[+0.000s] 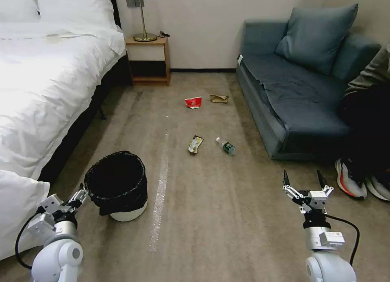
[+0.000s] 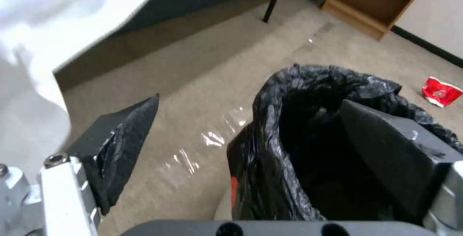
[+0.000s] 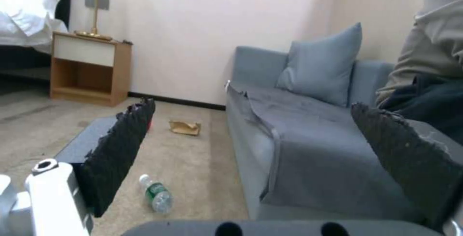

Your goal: Pick up the trash bin, then pick up the garbage on the floor and place it into the trash bin.

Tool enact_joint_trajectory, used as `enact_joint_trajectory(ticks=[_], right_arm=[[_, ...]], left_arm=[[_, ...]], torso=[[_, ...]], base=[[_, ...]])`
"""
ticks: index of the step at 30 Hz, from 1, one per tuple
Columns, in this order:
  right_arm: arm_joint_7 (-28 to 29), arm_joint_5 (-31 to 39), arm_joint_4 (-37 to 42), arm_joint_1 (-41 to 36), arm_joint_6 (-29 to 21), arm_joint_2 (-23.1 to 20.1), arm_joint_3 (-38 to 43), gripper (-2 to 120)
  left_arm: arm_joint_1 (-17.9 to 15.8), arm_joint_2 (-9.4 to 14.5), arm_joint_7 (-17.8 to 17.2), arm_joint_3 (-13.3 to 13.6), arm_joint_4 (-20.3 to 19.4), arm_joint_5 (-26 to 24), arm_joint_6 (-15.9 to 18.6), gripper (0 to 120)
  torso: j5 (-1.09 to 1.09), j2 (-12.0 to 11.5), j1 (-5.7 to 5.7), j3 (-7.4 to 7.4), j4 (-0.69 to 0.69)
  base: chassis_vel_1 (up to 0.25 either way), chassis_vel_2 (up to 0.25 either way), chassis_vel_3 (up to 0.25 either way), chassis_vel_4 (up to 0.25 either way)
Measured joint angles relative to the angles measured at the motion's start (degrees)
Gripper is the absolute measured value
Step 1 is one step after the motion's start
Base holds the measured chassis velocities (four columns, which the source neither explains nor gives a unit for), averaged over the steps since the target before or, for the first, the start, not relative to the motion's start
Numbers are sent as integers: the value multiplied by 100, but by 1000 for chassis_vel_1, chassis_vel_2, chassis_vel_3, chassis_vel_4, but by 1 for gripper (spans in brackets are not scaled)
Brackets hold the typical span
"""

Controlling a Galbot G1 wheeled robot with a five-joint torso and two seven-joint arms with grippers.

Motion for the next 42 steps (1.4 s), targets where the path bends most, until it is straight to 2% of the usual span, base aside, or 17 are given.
enact_joint_trajectory(ticks=[4, 8, 14, 19, 26, 28, 29, 31, 32, 36, 39, 40, 42], right_arm=[[-28, -12, 44, -60, 30, 5, 1, 100], [-52, -29, 47, -104, 71, -6, 10, 100], [-103, -49, 49, -158, 134, -6, 15, 100], [-141, -56, 109, -230, 173, -4, 33, 100], [-175, -82, 135, -313, 237, -11, 73, 100], [-178, -124, 129, -341, 279, 5, 74, 100], [-178, -124, 129, -341, 279, 5, 74, 100], [-186, -151, 126, -390, 309, 16, 73, 100], [-188, -154, 119, -396, 321, 16, 83, 100], [-190, -155, 101, -388, 329, 16, 97, 100], [-192, -158, 77, -349, 330, 34, 62, 100], [-192, -158, 77, -349, 330, 34, 62, 100], [-194, -167, 58, -318, 330, 48, 24, 100]], left_arm=[[-219, -4, -188, 43, 237, -360, 161, 100], [-391, 55, -255, 53, 305, -533, 331, 100], [-748, 279, -354, 139, 421, -821, 578, 100], [-1046, 438, -417, 232, 858, -954, 689, 100], [-1298, 439, -375, 258, 1413, -934, 688, 100], [-1468, 444, -350, 311, 1714, -900, 660, 100], [-1468, 444, -350, 311, 1714, -900, 660, 100], [-1590, 449, -285, 321, 1917, -839, 571, 94], [-1591, 449, -235, 328, 1928, -834, 561, 88], [-1562, 440, -177, 350, 1891, -842, 560, 78], [-1556, 414, -159, 369, 1871, -868, 560, 64], [-1556, 414, -159, 369, 1871, -868, 560, 64], [-1549, 408, -140, 377, 1859, -891, 562, 55]], torso=[[-1, 0, 0, 0, 0], [0, 0, 0, 0, 0], [1, 0, 0, 0, 0], [0, 0, 0, 0, 0], [0, 0, 0, 0, 1], [-1, 0, 0, 0, 1], [-1, 0, 0, 0, 1], [6, 0, 0, -1, 1], [4, 0, 0, -1, 3], [2, 0, 0, 0, 3], [1, 0, 0, -1, 1], [1, 0, 0, -1, 1], [1, 0, 0, -1, 2]], base=[[0, 0, 0, 0], [0, 0, 0, 0], [0, 0, 0, 0], [0, 0, 0, 0], [0, 0, 0, 0], [0, 0, 0, 0], [0, 0, 0, 0], [0, 0, 0, 0], [0, 0, 0, 0], [0, 0, 0, 0], [0, 0, 0, 0], [0, 0, 0, 0], [0, 0, 0, 0]])
